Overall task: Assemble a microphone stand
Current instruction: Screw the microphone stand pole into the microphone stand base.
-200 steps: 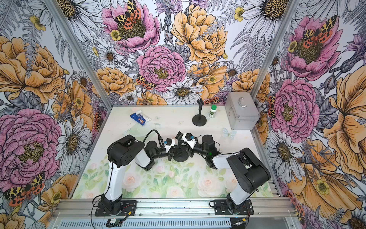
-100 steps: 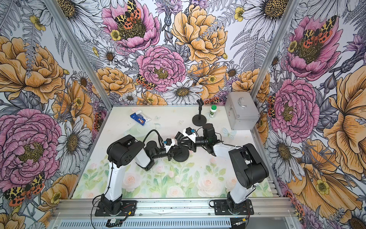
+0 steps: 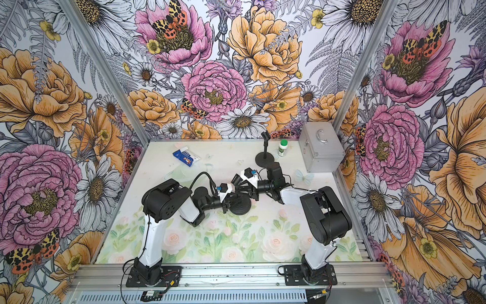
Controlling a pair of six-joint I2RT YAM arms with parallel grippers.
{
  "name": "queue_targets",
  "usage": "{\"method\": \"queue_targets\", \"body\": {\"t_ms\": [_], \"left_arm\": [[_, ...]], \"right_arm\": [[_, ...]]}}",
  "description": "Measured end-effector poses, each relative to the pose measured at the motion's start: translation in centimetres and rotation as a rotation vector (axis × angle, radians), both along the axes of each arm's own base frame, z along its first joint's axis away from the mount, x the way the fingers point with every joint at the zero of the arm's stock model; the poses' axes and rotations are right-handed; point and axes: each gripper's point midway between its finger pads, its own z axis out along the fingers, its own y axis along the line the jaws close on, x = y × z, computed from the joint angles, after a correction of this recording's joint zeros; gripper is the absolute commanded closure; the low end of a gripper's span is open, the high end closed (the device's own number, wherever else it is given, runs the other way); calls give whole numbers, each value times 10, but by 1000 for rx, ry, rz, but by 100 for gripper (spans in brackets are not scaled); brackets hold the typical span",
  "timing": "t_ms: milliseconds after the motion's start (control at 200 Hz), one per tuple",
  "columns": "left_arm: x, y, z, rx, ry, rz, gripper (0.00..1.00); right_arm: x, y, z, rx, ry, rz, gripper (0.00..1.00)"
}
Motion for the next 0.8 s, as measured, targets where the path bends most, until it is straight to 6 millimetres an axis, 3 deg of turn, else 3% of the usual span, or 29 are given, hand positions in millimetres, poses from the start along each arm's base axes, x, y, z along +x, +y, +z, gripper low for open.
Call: {"method": "queue_targets", "body": {"t_ms": [55, 110, 220, 435, 575, 736, 801], "left_arm": [[0, 0, 0, 0, 0, 1, 78], [1, 1, 0, 0, -4, 2, 76], [0, 0, 0, 3, -6, 1, 75], [0, 0, 0, 3, -10, 0, 75], [1, 1, 0, 4, -11, 6, 75], [5, 2, 0, 5, -12, 24, 79], [6, 2, -1, 6, -12, 29, 80]], "right_arm": [[0, 1, 0, -4, -3, -6, 92], [1, 2, 0, -9, -12, -22, 99], [-1, 4, -3, -20, -42, -116, 100], [0, -1, -6, -13, -151, -551, 100], [6, -6, -5, -21, -168, -716, 100], [12, -13, -5, -22, -173, -698, 64], [16, -20, -4, -12, -163, -641, 61]]}}
